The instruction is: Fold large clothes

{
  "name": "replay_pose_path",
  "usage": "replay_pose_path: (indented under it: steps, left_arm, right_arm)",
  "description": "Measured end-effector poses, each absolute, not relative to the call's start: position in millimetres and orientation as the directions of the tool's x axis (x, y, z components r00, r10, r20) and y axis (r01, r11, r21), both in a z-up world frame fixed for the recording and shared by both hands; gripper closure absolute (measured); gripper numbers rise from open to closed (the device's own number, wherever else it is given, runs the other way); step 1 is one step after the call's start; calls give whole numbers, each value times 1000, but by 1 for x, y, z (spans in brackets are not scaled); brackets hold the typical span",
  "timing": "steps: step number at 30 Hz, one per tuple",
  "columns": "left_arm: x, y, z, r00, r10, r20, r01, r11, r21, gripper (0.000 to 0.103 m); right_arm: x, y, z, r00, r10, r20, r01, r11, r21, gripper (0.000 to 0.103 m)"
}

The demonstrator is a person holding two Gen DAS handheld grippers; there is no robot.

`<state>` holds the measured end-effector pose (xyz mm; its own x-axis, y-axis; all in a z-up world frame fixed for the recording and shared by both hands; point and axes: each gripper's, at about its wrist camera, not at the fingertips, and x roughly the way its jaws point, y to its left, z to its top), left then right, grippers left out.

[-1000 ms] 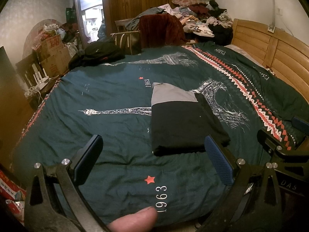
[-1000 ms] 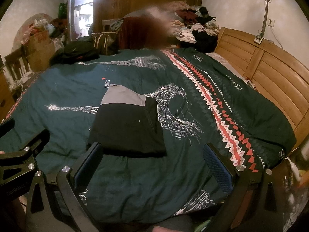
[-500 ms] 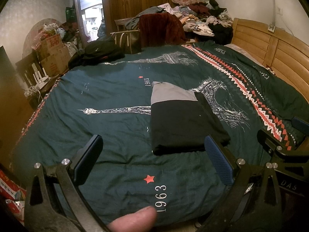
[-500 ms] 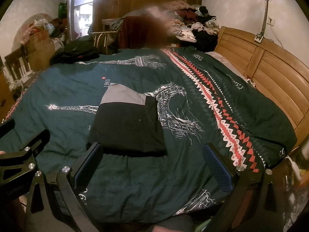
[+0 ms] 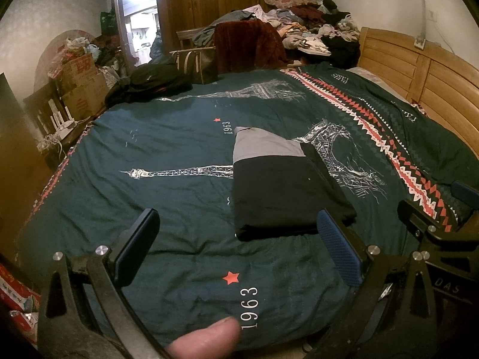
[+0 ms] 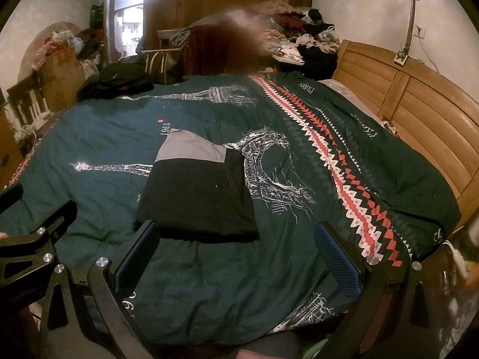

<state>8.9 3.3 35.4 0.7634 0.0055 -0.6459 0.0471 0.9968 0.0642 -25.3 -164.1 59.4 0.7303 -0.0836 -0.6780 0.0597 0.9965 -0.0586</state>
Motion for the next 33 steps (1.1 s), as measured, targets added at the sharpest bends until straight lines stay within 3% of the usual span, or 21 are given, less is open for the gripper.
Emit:
replay_pose_path:
  steps: [33]
  left_arm:
    - [20, 1, 44, 760, -5, -650, 56, 997, 58, 0]
  right_arm:
    - [-22, -168, 55, 728, -56, -684, 49, 998, -30, 0]
